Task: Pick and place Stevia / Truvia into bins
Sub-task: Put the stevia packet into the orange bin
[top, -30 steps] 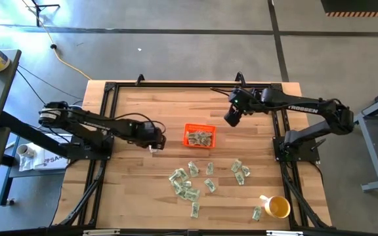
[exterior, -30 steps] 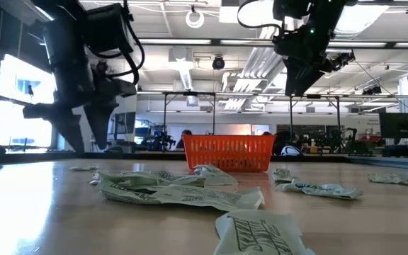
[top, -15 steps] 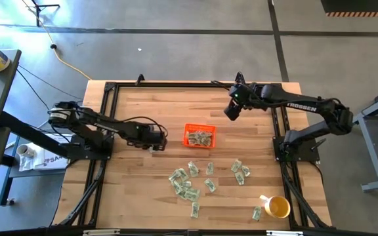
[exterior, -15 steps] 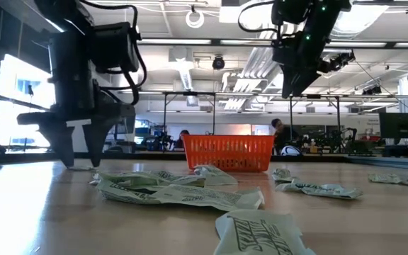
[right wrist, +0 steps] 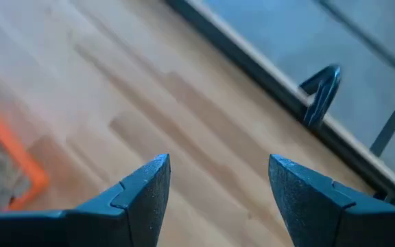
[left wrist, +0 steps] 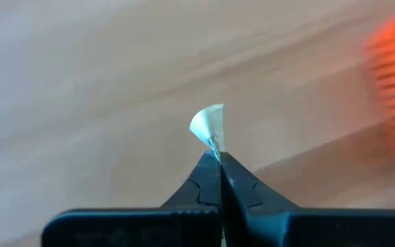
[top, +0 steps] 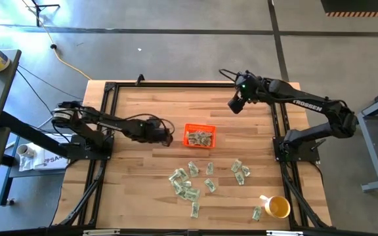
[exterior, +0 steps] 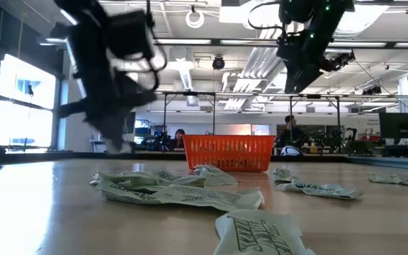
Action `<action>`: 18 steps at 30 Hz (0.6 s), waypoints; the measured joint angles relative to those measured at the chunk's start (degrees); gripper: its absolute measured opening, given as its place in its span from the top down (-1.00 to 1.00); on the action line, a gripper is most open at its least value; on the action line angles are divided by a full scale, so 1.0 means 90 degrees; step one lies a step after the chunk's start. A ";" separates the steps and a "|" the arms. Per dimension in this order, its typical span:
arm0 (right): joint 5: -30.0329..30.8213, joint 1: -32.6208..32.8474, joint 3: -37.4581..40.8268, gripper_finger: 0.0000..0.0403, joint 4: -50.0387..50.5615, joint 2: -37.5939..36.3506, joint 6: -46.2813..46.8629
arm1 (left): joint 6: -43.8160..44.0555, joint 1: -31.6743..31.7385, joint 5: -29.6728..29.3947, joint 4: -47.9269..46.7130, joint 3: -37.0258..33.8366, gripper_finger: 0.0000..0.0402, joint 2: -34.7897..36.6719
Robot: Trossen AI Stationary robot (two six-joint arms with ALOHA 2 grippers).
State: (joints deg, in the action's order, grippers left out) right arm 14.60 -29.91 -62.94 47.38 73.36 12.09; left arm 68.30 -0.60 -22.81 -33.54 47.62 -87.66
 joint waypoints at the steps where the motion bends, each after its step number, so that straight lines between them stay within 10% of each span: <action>1: -0.0110 -0.0025 0.0000 -0.18 0.0113 0.0000 -0.0054 | -0.0246 0.0006 -0.0085 0.0054 0.0161 0.87 0.0005; 10: -0.0805 0.0415 0.0002 -0.18 0.0578 -0.0048 -0.0758 | -0.4607 0.0402 0.0979 0.2901 0.1009 0.87 -0.0195; 18: -0.1026 0.1044 0.0029 -0.18 0.0952 -0.0044 -0.0997 | -0.5064 0.0835 0.2369 0.3882 0.0995 0.55 -0.1162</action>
State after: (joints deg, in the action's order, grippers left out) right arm 5.36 -20.51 -62.68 55.94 72.97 3.12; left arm 22.72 6.92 -1.49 1.40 56.58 -98.11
